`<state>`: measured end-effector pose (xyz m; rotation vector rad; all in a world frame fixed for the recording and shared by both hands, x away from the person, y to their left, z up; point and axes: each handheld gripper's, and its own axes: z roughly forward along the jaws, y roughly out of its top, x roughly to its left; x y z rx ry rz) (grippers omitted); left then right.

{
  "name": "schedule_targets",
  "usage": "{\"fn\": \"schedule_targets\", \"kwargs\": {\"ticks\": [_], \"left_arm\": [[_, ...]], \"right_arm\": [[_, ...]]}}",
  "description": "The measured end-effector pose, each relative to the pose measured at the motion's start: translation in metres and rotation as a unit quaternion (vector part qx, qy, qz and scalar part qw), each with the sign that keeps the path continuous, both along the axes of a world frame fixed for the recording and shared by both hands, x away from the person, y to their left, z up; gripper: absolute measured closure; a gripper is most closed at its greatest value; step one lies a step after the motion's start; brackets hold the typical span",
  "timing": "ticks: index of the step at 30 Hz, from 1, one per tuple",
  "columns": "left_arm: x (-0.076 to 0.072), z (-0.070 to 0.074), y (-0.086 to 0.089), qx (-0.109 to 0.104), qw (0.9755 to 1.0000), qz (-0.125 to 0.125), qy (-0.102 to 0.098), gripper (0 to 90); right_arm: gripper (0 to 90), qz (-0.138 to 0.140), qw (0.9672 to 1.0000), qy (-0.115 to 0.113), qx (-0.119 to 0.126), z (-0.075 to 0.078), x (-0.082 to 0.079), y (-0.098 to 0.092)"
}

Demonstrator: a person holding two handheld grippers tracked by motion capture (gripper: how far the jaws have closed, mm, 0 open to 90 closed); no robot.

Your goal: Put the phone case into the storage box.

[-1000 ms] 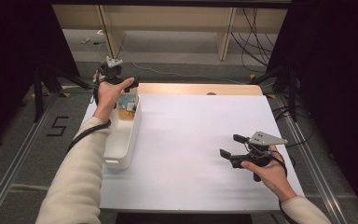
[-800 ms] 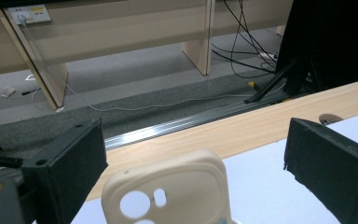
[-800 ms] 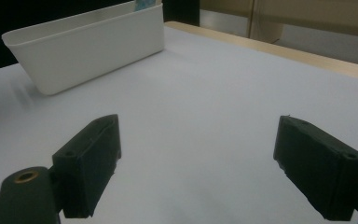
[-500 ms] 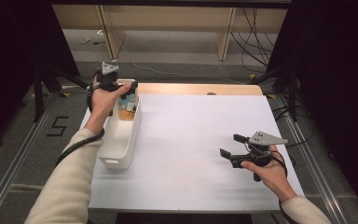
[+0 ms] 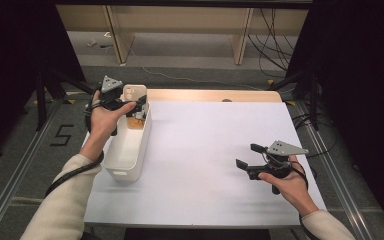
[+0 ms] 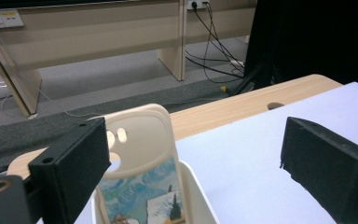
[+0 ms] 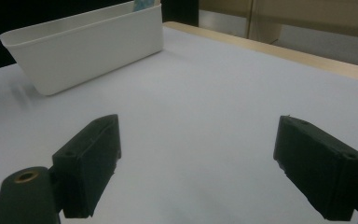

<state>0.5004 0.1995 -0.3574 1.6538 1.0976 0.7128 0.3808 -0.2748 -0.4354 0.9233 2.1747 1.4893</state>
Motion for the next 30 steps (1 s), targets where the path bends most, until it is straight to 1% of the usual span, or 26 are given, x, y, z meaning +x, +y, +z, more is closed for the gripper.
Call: {"fn": "schedule_targets", "kwargs": {"ticks": [3,5,9,12,20,30], "left_arm": [[-0.01,0.0,-0.002,0.002,1.0,-0.009,-0.004,7.1],[-0.017,-0.002,-0.003,-0.001,0.9999,-0.016,-0.006,7.1],[-0.032,-0.008,-0.007,0.001,0.9995,-0.032,-0.003,7.1],[-0.039,-0.011,-0.008,-0.002,0.9992,-0.04,-0.004,7.1],[-0.05,-0.014,-0.007,0.001,0.9991,-0.043,-0.008,7.1],[-0.063,-0.02,-0.01,-0.006,0.9985,-0.054,-0.006,7.2]], "right_arm": [[15.7,-0.001,1.0,0.0,0.001,0.0,0.0,0.0],[15.6,-0.001,1.0,0.0,0.0,0.0,0.0,0.0],[15.7,0.0,1.0,0.0,0.001,0.0,0.0,0.0],[15.7,0.0,1.0,0.0,0.001,0.0,0.0,0.0],[15.7,0.001,1.0,0.0,0.001,0.0,0.0,0.001],[15.7,0.0,1.0,0.0,0.001,0.0,0.0,0.0]]}}
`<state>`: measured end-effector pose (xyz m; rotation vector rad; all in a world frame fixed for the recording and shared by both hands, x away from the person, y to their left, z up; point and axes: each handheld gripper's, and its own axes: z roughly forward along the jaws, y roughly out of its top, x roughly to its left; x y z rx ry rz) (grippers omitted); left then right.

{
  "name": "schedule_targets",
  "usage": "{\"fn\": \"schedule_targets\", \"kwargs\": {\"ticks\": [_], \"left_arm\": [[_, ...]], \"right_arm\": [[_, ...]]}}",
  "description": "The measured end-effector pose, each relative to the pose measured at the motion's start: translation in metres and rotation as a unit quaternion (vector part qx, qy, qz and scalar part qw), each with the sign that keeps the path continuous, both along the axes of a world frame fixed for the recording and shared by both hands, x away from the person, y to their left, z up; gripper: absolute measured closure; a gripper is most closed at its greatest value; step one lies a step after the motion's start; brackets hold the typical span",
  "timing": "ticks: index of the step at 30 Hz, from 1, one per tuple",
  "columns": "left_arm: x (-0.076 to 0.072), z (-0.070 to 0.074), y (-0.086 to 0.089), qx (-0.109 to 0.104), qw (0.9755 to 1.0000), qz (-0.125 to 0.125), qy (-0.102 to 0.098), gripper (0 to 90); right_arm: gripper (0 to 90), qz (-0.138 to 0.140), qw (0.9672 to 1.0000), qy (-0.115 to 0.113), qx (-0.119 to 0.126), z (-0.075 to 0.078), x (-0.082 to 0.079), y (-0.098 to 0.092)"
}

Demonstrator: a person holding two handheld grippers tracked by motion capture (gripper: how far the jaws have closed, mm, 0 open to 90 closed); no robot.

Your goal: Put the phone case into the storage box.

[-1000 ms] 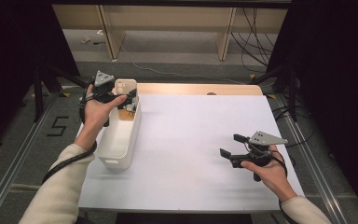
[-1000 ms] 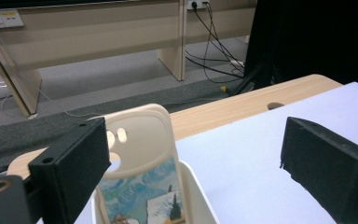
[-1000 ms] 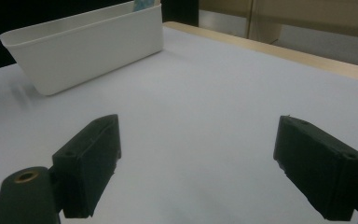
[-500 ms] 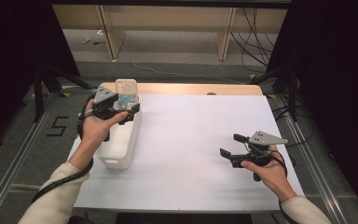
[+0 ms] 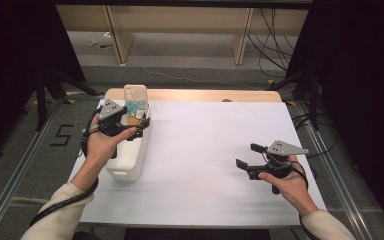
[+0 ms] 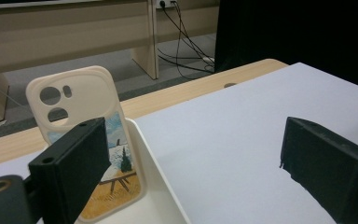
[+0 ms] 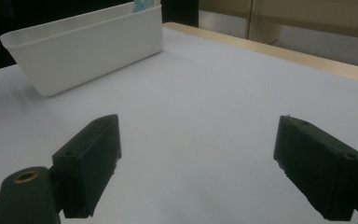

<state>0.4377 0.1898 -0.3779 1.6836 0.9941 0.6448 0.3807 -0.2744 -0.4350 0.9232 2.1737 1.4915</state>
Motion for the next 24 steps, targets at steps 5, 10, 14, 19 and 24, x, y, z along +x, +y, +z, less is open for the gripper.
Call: {"fn": "schedule_targets", "kwargs": {"ticks": [5,10,14,19,24], "left_arm": [[-0.007,-0.002,-0.003,0.001,1.0,-0.005,-0.004,7.1],[-0.014,-0.004,-0.003,0.0,1.0,-0.006,-0.007,6.8],[-0.021,-0.009,-0.005,-0.004,0.9999,-0.009,-0.008,6.3],[-0.028,-0.016,-0.008,0.002,0.9999,-0.016,-0.006,6.0],[-0.034,-0.018,-0.012,-0.006,0.9996,-0.026,-0.004,5.7]], "right_arm": [[15.7,0.001,1.0,0.0,0.001,0.0,0.0,0.0],[15.7,0.0,1.0,0.001,0.0,0.0,0.0,0.0],[15.7,0.001,1.0,0.0,0.002,0.0,0.0,0.0],[15.6,-0.001,1.0,-0.001,0.001,0.001,0.0,0.0],[15.7,0.0,1.0,-0.001,0.0,0.001,-0.001,0.0]]}}
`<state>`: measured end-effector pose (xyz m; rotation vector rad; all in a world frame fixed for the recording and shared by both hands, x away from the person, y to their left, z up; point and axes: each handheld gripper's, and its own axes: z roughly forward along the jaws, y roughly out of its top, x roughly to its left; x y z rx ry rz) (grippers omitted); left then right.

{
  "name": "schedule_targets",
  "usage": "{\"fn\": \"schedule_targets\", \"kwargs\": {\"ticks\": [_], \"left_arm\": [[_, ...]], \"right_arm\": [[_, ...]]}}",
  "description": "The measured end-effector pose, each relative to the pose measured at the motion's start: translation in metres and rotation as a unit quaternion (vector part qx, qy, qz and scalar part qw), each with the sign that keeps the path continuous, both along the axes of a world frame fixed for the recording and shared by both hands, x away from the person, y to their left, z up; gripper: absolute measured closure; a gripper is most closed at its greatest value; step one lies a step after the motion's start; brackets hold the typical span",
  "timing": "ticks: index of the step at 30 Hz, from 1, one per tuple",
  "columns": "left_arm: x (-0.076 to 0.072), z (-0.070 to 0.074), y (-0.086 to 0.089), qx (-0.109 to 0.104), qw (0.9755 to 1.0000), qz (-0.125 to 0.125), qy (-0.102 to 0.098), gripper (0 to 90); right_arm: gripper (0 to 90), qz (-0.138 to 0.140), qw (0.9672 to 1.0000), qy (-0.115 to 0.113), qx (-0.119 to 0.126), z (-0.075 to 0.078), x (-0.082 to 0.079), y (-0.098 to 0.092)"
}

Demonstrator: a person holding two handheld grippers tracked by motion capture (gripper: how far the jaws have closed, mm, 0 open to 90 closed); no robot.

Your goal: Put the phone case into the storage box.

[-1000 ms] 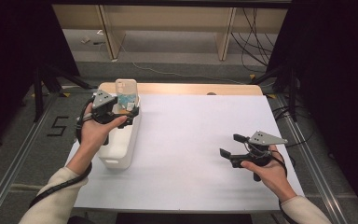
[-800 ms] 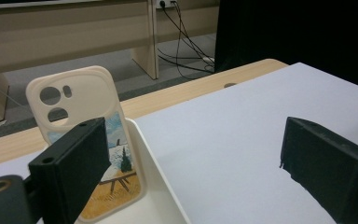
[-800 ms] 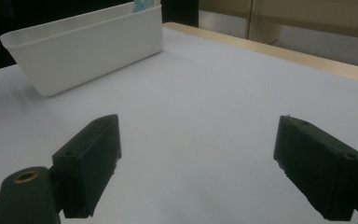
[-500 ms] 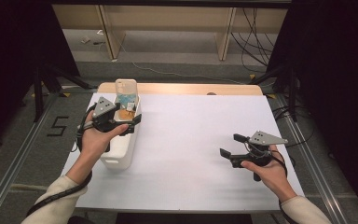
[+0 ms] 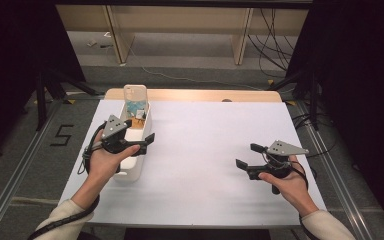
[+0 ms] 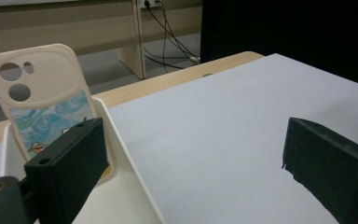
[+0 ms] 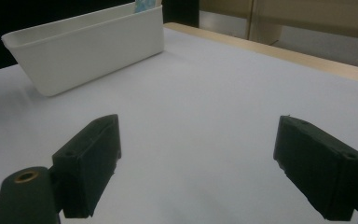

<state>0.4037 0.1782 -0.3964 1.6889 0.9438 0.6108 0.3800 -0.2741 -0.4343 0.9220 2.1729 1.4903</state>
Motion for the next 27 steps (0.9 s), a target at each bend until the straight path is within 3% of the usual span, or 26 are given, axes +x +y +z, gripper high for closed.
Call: {"fn": "schedule_targets", "kwargs": {"ticks": [16,27], "left_arm": [[-0.015,-0.01,-0.004,0.009,0.9994,-0.028,-0.018,3.7],[-0.022,-0.017,-0.004,0.014,0.9993,-0.03,-0.018,2.8]], "right_arm": [[15.7,0.001,1.0,-0.001,0.002,0.001,0.0,0.0],[15.7,0.001,1.0,-0.003,0.002,0.001,0.0,0.0]]}}
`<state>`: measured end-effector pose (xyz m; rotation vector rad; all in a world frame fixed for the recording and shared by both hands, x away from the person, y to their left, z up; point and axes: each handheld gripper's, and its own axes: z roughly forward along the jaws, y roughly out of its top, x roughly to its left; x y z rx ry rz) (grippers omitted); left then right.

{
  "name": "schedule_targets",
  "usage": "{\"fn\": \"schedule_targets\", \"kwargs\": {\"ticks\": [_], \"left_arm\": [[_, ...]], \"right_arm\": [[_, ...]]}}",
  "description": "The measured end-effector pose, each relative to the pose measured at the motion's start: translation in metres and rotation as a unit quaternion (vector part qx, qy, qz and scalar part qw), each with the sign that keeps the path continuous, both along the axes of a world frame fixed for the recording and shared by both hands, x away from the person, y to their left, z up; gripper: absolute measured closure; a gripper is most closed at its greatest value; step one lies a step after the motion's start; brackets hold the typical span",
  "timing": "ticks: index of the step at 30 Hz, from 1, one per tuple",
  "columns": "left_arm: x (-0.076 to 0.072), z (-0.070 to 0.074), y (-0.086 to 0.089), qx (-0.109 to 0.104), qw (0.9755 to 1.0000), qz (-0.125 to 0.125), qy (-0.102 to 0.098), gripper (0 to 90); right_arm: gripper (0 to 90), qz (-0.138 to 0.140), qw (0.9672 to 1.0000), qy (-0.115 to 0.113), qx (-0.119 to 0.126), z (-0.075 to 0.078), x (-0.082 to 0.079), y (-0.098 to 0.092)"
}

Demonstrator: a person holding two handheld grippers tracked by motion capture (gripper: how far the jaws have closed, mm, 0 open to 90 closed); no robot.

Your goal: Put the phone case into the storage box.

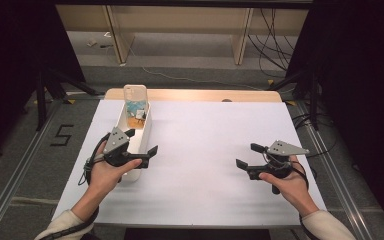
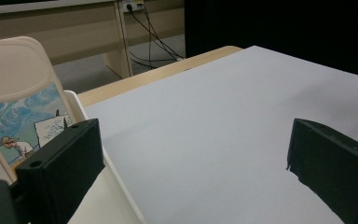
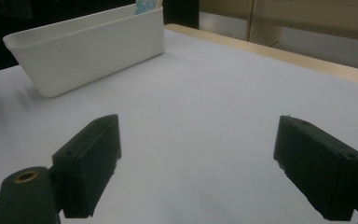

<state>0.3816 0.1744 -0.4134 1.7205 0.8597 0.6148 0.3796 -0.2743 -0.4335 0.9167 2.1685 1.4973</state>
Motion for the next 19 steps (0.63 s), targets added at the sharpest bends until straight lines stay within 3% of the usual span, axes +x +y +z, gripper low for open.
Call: {"fn": "schedule_targets", "kwargs": {"ticks": [19], "left_arm": [[-0.0004,-0.0027,0.0006,-0.005,1.0,-0.004,0.003,3.1]], "right_arm": [[15.7,0.003,1.0,-0.002,0.004,0.0012,-0.0005,-0.0002]]}}
